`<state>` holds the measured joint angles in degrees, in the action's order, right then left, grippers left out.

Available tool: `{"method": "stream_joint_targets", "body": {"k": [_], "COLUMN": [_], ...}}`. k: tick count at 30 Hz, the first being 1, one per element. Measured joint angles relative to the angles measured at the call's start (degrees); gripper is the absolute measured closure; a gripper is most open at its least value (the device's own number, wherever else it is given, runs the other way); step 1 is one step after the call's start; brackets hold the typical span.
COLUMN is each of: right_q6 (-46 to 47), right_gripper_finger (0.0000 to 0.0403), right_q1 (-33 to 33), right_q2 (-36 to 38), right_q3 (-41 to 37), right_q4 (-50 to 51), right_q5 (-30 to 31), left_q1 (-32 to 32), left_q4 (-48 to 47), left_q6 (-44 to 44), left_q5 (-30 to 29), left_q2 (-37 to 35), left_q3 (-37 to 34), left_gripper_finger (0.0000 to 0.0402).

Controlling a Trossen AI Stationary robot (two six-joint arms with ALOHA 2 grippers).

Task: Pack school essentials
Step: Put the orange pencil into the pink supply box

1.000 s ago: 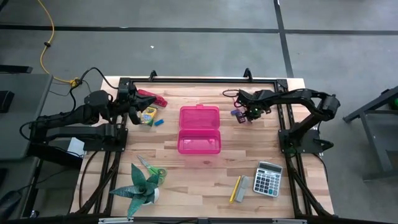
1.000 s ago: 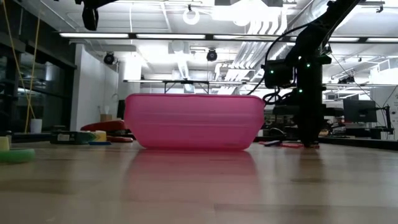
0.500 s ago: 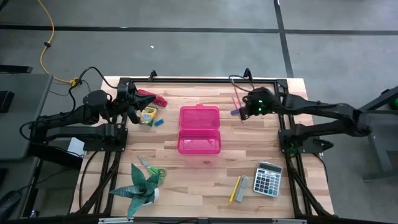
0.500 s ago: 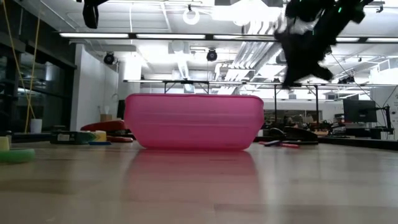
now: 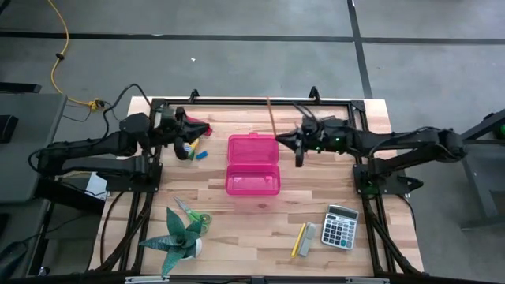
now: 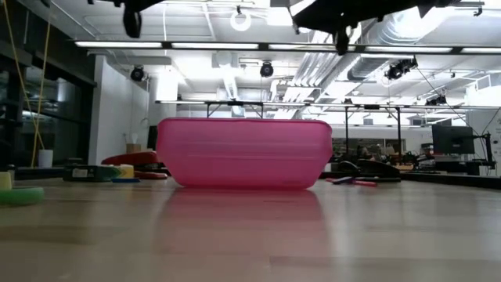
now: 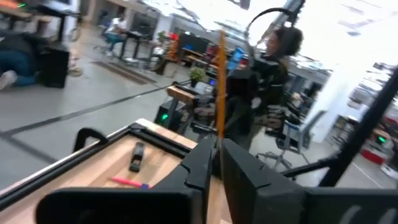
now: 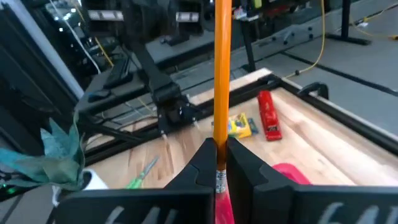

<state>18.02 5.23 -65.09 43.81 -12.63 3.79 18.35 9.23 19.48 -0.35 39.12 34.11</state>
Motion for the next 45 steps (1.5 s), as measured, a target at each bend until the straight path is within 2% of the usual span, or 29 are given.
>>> {"method": "stream_joint_targets", "body": {"k": [8, 12, 16, 20, 24, 28, 36, 40, 45], "right_q6": [-0.1, -0.1, -0.1, -0.1, 0.0, 1.0, 2.7, 2.6, 2.5], "right_gripper_finger": [0.0403, 0.0403, 0.0403, 0.0403, 0.0403, 0.0403, 0.0403, 0.0403, 0.0403], "right_q1": [-0.9, -0.9, -0.9, -0.9, -1.1, -1.7, -2.3, -2.3, -2.3], "right_q2": [-5.6, -5.6, -5.7, -8.6, -12.9, -16.3, -18.8, -19.0, -19.0], "right_q3": [0.0, 0.0, 0.0, 0.1, 0.1, 0.1, 0.1, 0.1, 0.1], "right_q4": [-5.2, -5.5, -6.2, -9.9, -17.3, -24.3, -24.5, -24.4, -24.4], "right_q5": [-3.8, -4.0, -5.1, -8.7, -9.7, -10.1, -10.6, -10.6, -10.6], "left_q1": [-0.4, -1.3, -1.2, -2.1, -3.3, -3.6, -3.6, -3.6, -3.6], "left_q4": [8.2, 9.1, 11.6, 19.3, 25.6, 26.6, 27.1, 27.0, 26.4], "left_q6": [-1.2, -1.1, -0.2, -0.1, -0.1, -0.1, -0.7, -0.7, -0.6], "left_q5": [8.4, 8.5, 6.2, 5.2, 4.8, 3.6, 6.9, 8.7, 8.7], "left_q2": [10.0, 12.5, 14.0, 18.1, 23.5, 28.0, 35.0, 36.7, 36.7], "left_q3": [0.0, 0.0, 0.0, 0.0, 0.1, 2.0, 8.9, 10.1, 10.2], "left_gripper_finger": [0.0267, 0.0222, 0.0198, 0.0194, 0.0196, 0.0196, 0.0197, 0.02, 0.024]}}
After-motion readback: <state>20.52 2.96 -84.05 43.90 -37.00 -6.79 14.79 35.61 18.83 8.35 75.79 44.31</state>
